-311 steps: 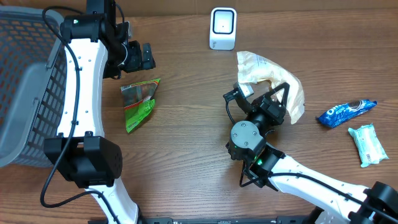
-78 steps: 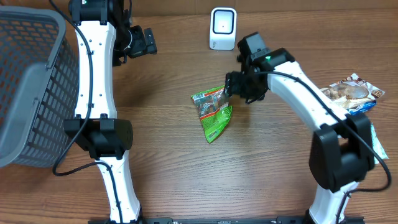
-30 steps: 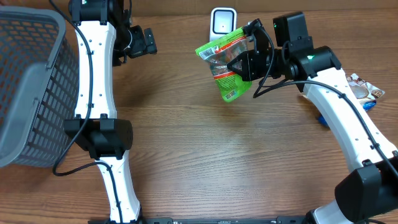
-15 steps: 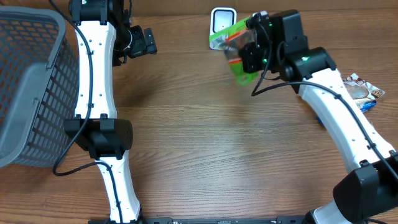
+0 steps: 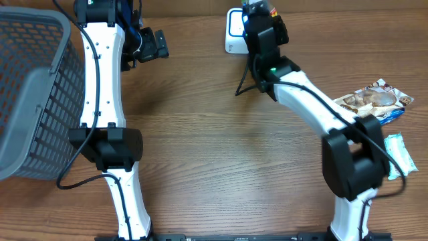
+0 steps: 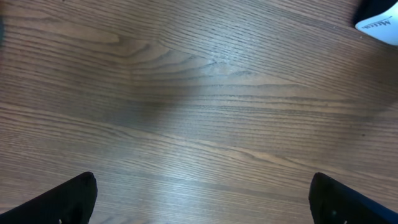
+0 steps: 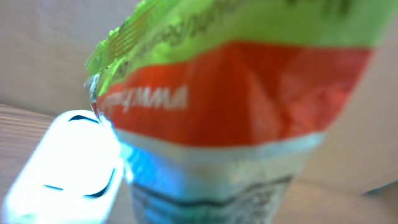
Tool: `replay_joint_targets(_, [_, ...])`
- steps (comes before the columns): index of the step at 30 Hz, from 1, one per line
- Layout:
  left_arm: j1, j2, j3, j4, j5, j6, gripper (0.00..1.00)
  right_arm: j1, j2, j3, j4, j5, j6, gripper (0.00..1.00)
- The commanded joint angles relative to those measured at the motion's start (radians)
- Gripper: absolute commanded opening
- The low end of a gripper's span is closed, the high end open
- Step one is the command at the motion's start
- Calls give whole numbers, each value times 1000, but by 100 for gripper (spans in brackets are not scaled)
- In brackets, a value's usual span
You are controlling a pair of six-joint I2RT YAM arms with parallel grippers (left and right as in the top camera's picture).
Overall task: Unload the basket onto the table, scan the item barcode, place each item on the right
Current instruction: 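Hold the green packet's barcode against the scanner window with right gripper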
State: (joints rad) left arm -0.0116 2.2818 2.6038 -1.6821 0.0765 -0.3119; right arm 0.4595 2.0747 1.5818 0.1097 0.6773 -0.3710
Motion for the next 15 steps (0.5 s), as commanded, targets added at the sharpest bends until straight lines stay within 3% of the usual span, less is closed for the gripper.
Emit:
replay_joint_targets(1, [5, 2, -2, 0, -9, 1, 100, 0, 74, 22, 158, 111, -293, 4])
replay_joint_targets(6, [5, 2, -2, 0, -9, 1, 100, 1, 157, 22, 319, 101, -418, 4])
replay_joint_targets(15, [5, 2, -2, 0, -9, 1, 100, -1, 241, 22, 336, 50, -572, 4])
